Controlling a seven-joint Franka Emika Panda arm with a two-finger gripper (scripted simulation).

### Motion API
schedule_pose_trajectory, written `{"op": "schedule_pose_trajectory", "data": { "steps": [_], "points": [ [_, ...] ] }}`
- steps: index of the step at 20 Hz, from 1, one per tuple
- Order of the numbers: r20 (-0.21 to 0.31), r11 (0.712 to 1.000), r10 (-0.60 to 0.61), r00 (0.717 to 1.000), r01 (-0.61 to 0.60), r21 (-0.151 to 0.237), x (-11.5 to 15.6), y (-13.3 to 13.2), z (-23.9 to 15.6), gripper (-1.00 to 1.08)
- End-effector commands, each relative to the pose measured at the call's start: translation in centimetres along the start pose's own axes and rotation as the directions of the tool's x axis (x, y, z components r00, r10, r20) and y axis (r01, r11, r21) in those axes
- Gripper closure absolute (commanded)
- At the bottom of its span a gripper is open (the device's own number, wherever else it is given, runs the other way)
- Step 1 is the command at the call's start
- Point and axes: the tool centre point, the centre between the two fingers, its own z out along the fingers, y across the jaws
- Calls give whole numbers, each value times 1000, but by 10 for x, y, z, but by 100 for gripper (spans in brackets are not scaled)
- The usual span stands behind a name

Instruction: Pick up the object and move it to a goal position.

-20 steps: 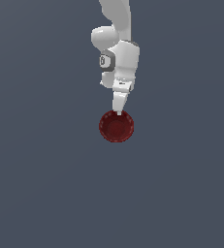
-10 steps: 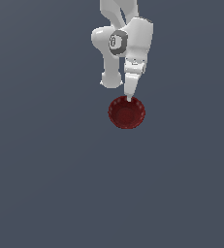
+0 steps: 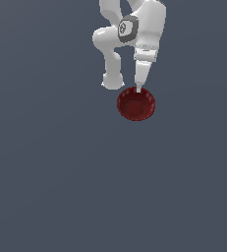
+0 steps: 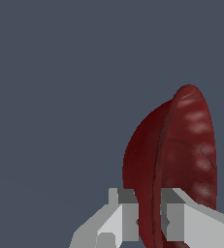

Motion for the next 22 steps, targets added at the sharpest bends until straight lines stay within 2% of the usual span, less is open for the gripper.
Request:
{"op": "schedule_pose_trajectory", "data": {
  "steps": [1, 10, 22],
  "points": [
    [-1, 1000, 1, 1000, -1, -2, 4, 0, -8, 108],
    [1, 1000, 0, 1000, 0, 0, 5, 0, -13, 108],
    [0, 1000, 0, 1000, 0, 0, 1, 19, -35, 108]
  ]
}}
